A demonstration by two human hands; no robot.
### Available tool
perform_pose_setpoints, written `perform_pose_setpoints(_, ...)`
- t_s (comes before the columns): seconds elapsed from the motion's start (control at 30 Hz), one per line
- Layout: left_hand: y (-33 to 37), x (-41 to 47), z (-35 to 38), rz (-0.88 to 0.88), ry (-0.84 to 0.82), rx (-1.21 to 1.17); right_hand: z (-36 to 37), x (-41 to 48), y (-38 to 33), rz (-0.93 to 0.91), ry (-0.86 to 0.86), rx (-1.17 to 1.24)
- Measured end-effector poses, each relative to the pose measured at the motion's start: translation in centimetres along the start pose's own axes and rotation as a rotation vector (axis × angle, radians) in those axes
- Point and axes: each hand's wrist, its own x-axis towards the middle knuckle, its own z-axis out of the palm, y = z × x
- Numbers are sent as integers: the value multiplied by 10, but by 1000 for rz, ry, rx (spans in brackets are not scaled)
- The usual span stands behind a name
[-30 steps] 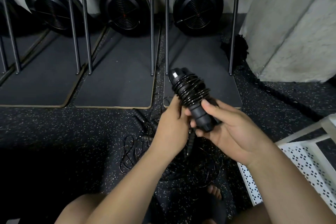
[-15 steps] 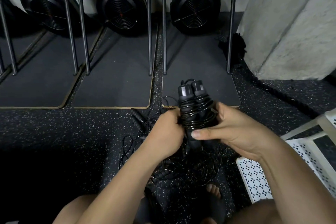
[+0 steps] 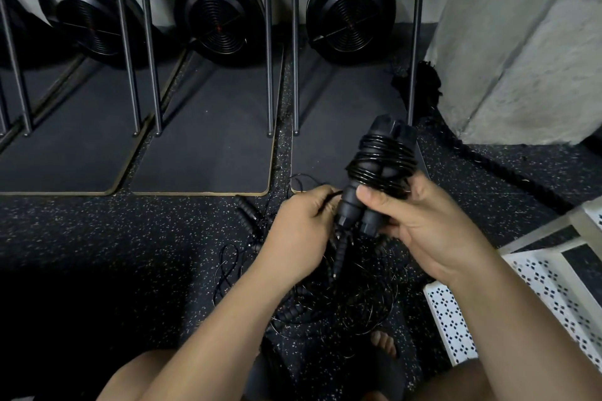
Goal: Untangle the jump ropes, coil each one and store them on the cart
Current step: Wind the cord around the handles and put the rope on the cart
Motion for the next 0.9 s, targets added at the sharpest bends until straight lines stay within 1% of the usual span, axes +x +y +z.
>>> perform_pose_setpoints(0.07, 2, 0, -1, 10, 30, 25, 3, 0, 3, -23, 60, 4)
perform_pose_setpoints(0.2, 1, 0, 1, 63, 20, 127, 5, 0, 8, -59, 144, -40)
perform_pose_setpoints(0.27, 1, 0, 1, 71, -6, 143, 6, 0, 10, -61, 156, -41)
perform_pose_setpoints(0.4, 6, -2, 0, 79, -40, 90, 5, -1, 7, -54, 152, 97)
perform_pose_setpoints(0.5, 10, -5, -1, 88, -73, 78, 6, -1, 6, -66, 152, 114)
perform_pose_setpoints(0.6, 12, -8, 0, 60, -99, 70, 7, 0, 6, -89, 200, 48)
perform_pose_setpoints(0.7, 13, -7, -4, -9, -80, -23, 12, 0, 5, -162, 212, -62)
perform_pose_setpoints(0.9, 15, -7, 0, -55, -54, 15, 18, -4, 7, -260, 285, -314)
